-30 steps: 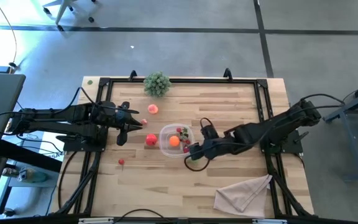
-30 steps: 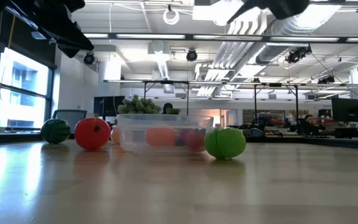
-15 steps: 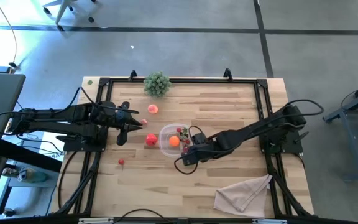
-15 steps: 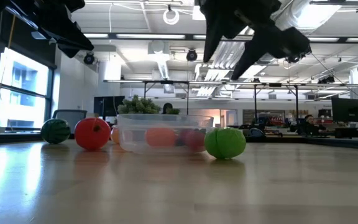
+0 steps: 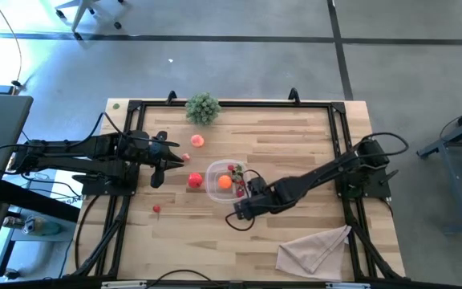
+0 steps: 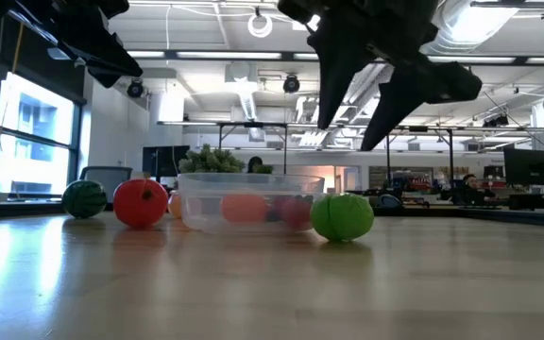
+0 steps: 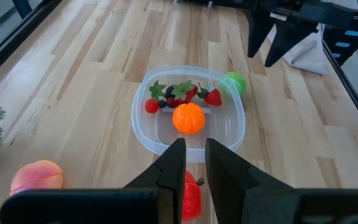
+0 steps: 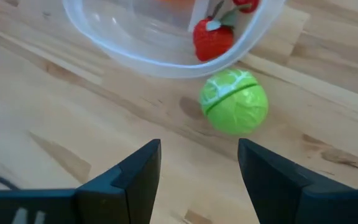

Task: Pick and placing Produce into tupperware
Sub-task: Put the cabbage into the transparent bin

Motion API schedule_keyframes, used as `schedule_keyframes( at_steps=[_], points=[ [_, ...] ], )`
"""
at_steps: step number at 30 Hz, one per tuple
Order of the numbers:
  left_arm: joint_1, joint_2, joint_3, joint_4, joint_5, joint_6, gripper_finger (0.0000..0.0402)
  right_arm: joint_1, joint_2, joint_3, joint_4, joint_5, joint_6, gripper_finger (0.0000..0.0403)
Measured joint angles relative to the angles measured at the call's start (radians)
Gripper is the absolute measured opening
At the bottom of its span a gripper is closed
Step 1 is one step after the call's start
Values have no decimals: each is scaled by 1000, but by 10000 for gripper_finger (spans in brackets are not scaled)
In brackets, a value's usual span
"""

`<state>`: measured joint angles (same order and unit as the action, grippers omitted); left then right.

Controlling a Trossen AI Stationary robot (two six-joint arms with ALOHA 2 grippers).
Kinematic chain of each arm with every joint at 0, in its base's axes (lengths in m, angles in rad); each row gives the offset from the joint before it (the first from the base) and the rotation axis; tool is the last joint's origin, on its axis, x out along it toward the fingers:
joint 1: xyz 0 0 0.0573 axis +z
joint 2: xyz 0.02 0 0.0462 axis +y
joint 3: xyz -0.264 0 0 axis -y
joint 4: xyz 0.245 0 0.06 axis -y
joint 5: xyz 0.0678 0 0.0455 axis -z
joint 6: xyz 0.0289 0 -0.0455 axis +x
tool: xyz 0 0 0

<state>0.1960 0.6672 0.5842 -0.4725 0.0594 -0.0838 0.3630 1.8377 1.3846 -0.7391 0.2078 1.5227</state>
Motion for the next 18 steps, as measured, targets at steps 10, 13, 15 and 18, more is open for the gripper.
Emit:
schedule_keyframes(
  at_steps=[10,13,15,18],
  points=[
    [0,0,0,-1,0,0,51,39,44,0,-74,68,206,206],
    [0,0,0,0,0,0,51,39,64,0,-63,59,205,206],
    [0,0,0,0,0,0,51,38,72,0,-50,40,205,206],
    [0,0,0,0,0,0,51,38,80,0,-41,28,203,206]
  ],
)
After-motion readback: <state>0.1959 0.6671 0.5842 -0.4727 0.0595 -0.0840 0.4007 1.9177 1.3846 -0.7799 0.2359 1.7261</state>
